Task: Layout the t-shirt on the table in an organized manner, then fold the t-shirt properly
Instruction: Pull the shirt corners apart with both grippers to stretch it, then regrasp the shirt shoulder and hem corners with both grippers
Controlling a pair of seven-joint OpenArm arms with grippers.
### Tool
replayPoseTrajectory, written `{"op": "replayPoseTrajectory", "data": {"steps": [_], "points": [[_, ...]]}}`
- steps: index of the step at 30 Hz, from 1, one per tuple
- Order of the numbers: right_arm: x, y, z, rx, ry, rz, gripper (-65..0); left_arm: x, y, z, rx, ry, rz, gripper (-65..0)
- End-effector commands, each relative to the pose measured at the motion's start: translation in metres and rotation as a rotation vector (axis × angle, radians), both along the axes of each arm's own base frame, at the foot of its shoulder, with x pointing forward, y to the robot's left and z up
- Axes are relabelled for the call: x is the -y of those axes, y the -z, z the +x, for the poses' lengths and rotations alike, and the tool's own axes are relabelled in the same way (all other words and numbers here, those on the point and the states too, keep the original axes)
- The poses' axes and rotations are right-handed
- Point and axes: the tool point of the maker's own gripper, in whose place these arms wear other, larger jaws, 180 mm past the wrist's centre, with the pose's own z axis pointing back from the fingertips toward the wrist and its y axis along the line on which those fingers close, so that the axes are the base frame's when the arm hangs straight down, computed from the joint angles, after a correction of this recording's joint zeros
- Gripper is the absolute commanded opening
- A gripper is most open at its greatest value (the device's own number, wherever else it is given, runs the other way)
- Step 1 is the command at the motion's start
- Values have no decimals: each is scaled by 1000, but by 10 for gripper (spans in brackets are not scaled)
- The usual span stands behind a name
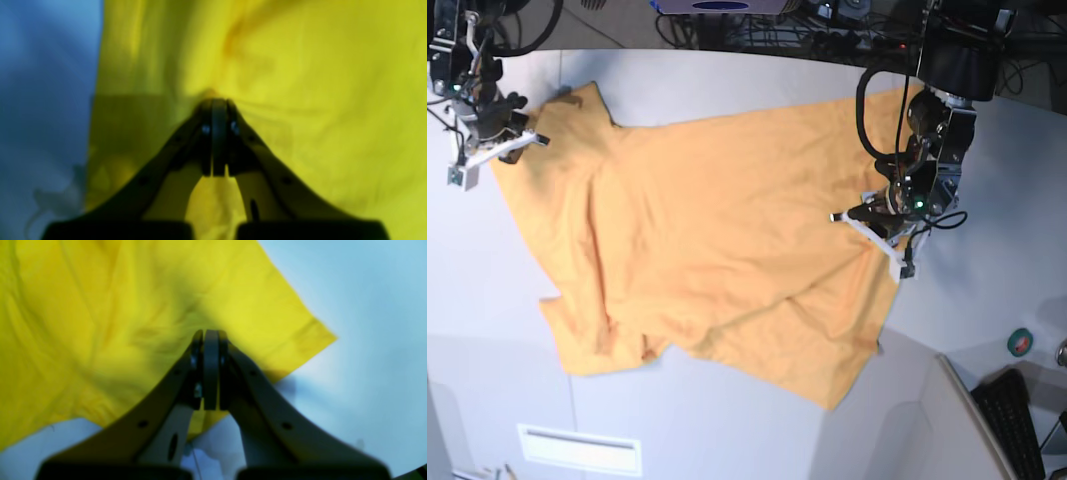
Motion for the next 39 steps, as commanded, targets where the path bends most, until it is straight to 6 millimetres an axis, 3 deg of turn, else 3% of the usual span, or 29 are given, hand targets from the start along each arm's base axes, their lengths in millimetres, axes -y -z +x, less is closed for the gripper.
{"op": "replayPoseTrajectory", "data": {"steps": [1,9,14,18,20,21,25,27,31,32,35,37,39], "points": [[-4,-8,10,38,-26,-1,-650,-6,-3,10,12,-8,15,-650],[-43,1,8,14,-117,42,-650,27,-17,88,102,86,67,-650],[-46,0,11,20,-124,44,-650,29,-33,135,158,38,77,-650],[-47,-8,16,49,-132,41,-650,29,-53,153,209,36,70,-650],[-47,-17,17,70,-138,35,-650,35,-51,142,192,45,47,-650],[-45,-22,18,84,-138,29,-650,27,-54,137,197,38,43,-650],[-29,-43,25,141,-101,2,-650,-18,-68,89,266,-103,-24,-650],[-18,-47,26,153,-76,-12,-650,-48,-80,59,316,-170,-16,-650],[-13,-49,27,158,-61,-18,-650,-88,-90,-2,350,-234,9,-650],[-13,-50,27,160,-63,-18,-650,-97,-93,-14,353,-244,19,-604],[-19,-49,28,167,-101,-5,-650,-117,-89,-48,339,-286,31,-382],[-33,-50,29,187,-132,51,-650,-122,-83,-63,326,-303,16,-209],[-42,-53,31,209,-137,110,-650,-120,-74,-70,316,-293,-14,-94]]}}
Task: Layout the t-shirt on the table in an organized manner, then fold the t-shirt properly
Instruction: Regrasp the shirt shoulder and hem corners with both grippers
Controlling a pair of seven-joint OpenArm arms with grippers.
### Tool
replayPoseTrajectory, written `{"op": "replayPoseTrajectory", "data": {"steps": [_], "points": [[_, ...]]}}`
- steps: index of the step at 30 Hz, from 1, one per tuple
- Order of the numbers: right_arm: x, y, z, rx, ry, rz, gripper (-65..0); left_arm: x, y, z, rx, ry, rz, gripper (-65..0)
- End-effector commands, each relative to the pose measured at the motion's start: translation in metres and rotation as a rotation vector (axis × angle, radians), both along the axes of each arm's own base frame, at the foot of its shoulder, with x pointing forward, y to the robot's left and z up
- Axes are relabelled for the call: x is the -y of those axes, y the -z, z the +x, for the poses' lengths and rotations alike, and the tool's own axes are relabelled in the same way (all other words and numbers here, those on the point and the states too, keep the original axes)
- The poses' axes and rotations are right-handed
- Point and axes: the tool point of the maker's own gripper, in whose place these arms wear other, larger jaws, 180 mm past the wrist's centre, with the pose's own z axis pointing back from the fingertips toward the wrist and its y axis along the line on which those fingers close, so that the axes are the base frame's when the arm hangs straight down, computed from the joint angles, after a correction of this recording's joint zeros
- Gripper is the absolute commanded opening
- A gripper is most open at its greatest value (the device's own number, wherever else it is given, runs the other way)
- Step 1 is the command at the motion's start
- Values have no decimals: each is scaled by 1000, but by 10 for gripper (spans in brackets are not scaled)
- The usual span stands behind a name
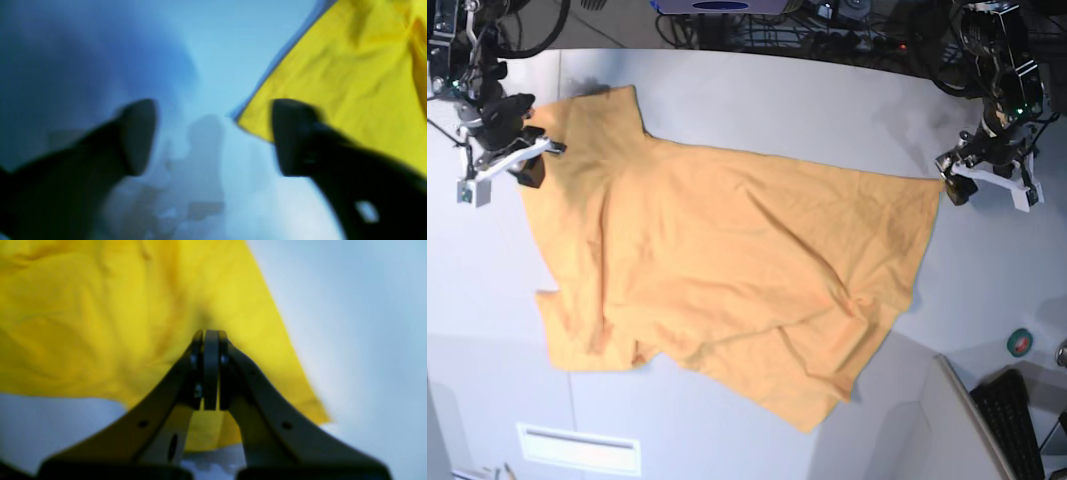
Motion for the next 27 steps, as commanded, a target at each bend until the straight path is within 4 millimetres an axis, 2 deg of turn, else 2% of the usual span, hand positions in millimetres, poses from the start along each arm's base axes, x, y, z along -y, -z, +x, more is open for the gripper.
{"op": "replayPoseTrajectory", "data": {"steps": [1,4,6,12,17,19,22,27], "points": [[3,-11,7,47,0,7,-609,1,-6,7,44,10,-10,-63],[-2,-9,6,48,12,64,-404,7,14,-2,16,44,-63,-49],[-2,-10,7,51,14,68,-329,12,22,4,12,60,-90,-49],[0,-9,7,50,14,64,-324,15,52,9,-38,16,-167,-51],[34,-14,6,66,101,27,-324,30,64,14,-46,5,-222,-54],[55,-15,5,69,154,9,-323,39,67,16,-50,17,-235,-107],[81,-5,8,58,193,4,-317,55,70,19,-64,67,-241,-255],[95,23,9,5,166,29,-314,56,70,19,-65,72,-240,-512]]}}
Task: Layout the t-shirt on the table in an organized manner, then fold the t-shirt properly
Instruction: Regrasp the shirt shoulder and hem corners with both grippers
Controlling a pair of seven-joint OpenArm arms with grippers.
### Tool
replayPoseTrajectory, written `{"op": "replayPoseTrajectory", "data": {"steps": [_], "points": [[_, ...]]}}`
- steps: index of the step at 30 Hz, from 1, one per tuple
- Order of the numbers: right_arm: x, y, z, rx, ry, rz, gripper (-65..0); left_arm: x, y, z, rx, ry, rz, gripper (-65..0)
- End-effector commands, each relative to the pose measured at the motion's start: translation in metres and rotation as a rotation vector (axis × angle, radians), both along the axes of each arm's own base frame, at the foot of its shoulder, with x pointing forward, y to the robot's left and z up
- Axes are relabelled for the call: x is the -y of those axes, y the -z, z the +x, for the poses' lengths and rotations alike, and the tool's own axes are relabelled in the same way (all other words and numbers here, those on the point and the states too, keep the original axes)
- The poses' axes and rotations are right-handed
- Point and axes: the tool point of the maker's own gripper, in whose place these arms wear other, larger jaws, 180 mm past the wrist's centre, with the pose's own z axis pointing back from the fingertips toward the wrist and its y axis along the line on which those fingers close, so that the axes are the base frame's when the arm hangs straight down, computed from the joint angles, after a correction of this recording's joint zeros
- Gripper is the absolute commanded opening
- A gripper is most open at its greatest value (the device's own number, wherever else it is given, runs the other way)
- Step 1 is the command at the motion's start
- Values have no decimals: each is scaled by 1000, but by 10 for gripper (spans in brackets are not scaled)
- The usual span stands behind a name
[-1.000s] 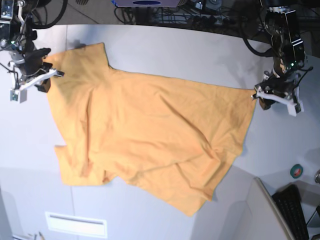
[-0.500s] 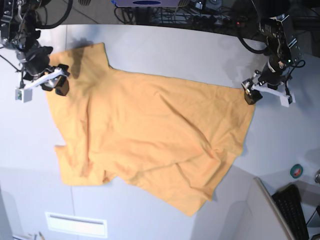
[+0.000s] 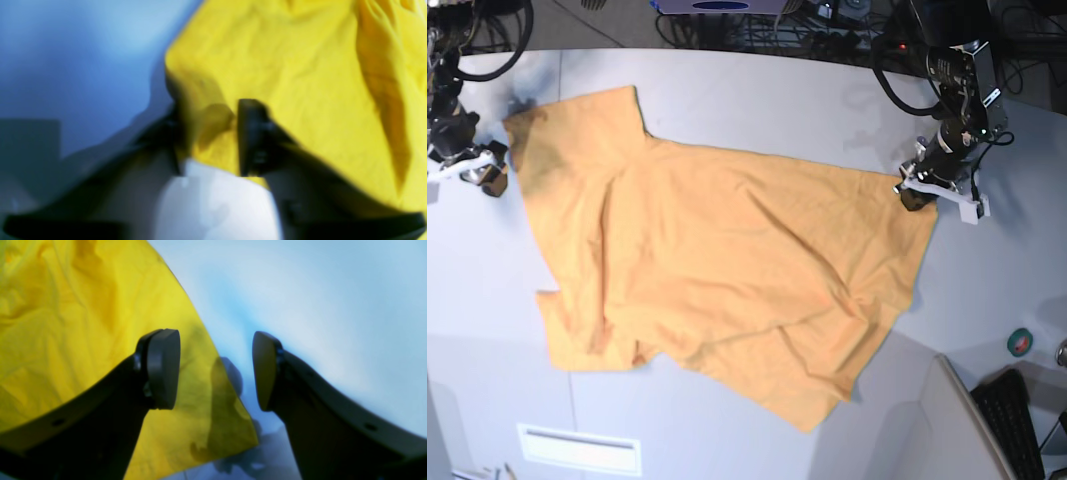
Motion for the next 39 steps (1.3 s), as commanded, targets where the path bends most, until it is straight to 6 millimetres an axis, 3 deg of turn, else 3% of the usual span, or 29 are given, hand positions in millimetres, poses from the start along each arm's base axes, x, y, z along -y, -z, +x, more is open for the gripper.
{"op": "replayPoseTrajectory", "data": {"steps": [1,3,6,11,15,21,29,36,39], "points": [[10,-2,5,15,-4,-12,-314,-2,6,-8,-53,16,6,-563],[12,11,5,-10,-13,14,-314,-2,6,-8,-53,17,8,-650],[19,25,1,-44,-27,33,-314,-2,6,-8,-53,18,9,-650],[-12,41,-4,-101,-156,51,-314,-1,6,-8,-54,23,9,-650],[-29,42,8,-95,-207,62,-315,-2,6,-8,-53,18,9,-650],[-27,52,13,-121,-188,82,-320,-4,6,-10,-56,16,13,-650],[-31,65,2,-179,-227,38,-326,-8,5,-11,-61,24,25,-650],[-41,71,-7,-193,-230,58,-491,-7,6,-12,-63,28,24,-650],[-41,71,-7,-193,-229,60,-617,-7,6,-12,-63,28,24,-650]]}}
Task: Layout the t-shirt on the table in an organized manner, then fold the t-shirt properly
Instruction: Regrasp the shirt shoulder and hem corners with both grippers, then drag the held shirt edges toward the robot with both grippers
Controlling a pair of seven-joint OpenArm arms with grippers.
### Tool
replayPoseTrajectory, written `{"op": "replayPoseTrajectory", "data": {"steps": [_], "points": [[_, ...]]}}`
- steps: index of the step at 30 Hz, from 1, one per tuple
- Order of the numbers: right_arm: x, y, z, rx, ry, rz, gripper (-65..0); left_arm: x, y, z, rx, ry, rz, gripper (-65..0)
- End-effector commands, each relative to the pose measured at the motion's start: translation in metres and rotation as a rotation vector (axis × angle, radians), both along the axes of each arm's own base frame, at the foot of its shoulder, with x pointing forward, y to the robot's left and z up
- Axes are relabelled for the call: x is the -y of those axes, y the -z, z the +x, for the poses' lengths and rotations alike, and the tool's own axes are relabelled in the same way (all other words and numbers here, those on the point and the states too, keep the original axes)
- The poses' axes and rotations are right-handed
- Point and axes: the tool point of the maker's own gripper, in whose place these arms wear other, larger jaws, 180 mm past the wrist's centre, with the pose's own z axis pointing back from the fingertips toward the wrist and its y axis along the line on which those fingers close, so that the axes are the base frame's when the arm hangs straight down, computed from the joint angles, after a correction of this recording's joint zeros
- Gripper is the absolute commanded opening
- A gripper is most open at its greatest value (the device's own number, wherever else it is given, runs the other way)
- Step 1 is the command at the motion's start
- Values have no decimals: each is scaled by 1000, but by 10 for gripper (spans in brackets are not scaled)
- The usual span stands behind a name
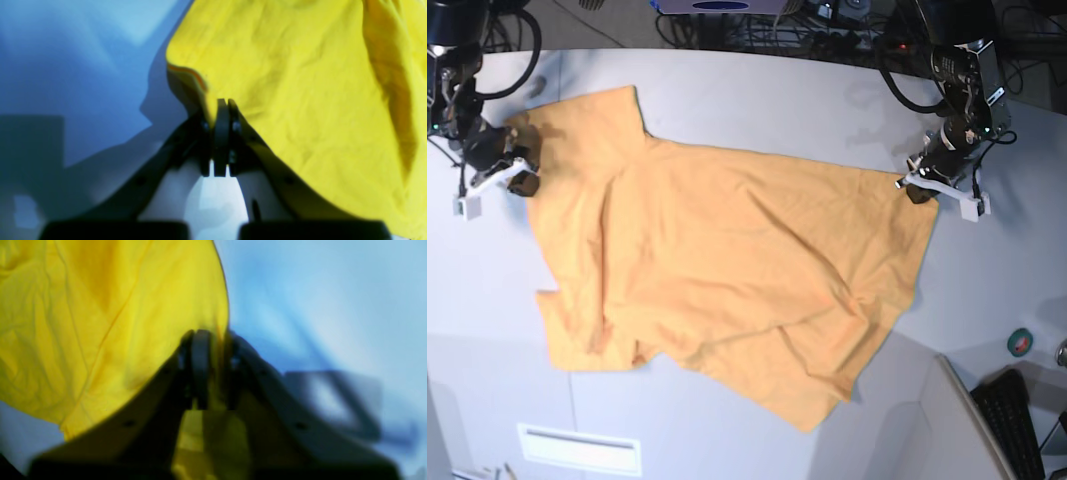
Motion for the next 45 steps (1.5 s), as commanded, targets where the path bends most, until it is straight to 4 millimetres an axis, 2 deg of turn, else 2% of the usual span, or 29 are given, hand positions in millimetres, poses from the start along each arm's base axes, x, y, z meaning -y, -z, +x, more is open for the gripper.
{"op": "replayPoseTrajectory", "data": {"steps": [1,6,9,12,14,18,24,25,26,28,29,32,37,42,45], "points": [[0,14,-22,-104,-33,-25,-650,-3,5,-7,-44,9,17,-650],[2,13,-33,-109,-33,-31,-650,-3,5,-10,-47,11,21,-650],[-4,-5,-45,-66,-81,-66,-650,-7,-1,-17,-40,21,49,-650],[-19,-23,-62,-29,-112,-70,-650,-7,-14,-23,-17,45,84,-650],[-15,-31,-73,-19,-89,-79,-650,-7,-20,-27,-7,54,99,-650],[-13,-24,-87,-45,-31,-65,-650,-8,-20,-30,-11,55,103,-650],[-14,-22,-88,-64,-31,-54,-650,-7,-20,-28,-8,55,100,-650],[-13,-22,-91,-76,-32,-55,-599,-6,-20,-28,-7,55,99,-650],[-7,-22,-93,-82,-15,-59,-494,-6,-21,-27,-6,55,99,-650],[6,-25,-95,-74,45,-66,-327,-8,-21,-28,-6,51,101,-650],[14,-27,-95,-63,81,-69,-281,-9,-21,-28,-6,50,103,-650],[33,-34,-86,-30,146,-84,-278,-11,-22,-28,-5,47,105,-650],[42,-29,-61,-17,161,-71,-278,-10,-22,-28,-6,49,105,-650],[35,-16,-64,-80,148,-30,-276,-11,-22,-28,-5,47,105,-650],[14,-15,-67,-77,45,4,-279,-11,-22,-28,-5,47,105,-650]]}}
